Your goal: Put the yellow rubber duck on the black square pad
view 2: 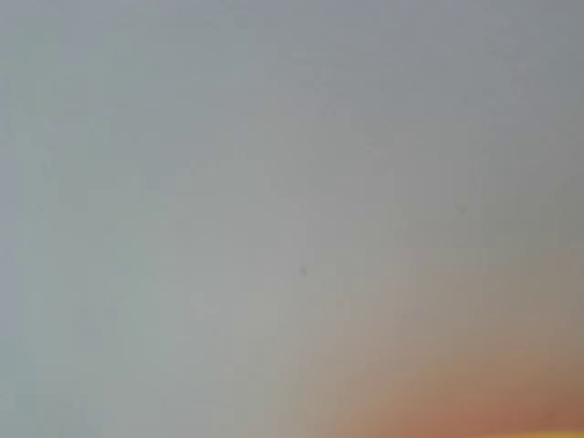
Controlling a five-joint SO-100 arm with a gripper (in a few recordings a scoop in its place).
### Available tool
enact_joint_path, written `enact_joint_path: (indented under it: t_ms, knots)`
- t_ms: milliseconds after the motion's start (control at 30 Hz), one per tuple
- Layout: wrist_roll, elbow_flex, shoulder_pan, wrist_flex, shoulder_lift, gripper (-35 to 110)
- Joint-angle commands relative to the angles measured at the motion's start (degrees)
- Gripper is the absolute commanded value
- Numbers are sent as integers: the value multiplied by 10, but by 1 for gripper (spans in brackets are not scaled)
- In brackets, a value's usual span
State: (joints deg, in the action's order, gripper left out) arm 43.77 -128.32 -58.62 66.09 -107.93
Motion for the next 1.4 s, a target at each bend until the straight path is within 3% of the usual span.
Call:
enact_joint_path:
  t_ms: [0, 300, 600, 1033, 1367]
  knots:
    - [10, 6, -36, 7, 2, 26]
    - [10, 7, -37, 8, 2, 24]
    - [0, 12, -34, 8, 1, 8]
    - [-28, 140, -31, 14, 1, 8]
    - [-21, 137, -32, 62, 1, 33]
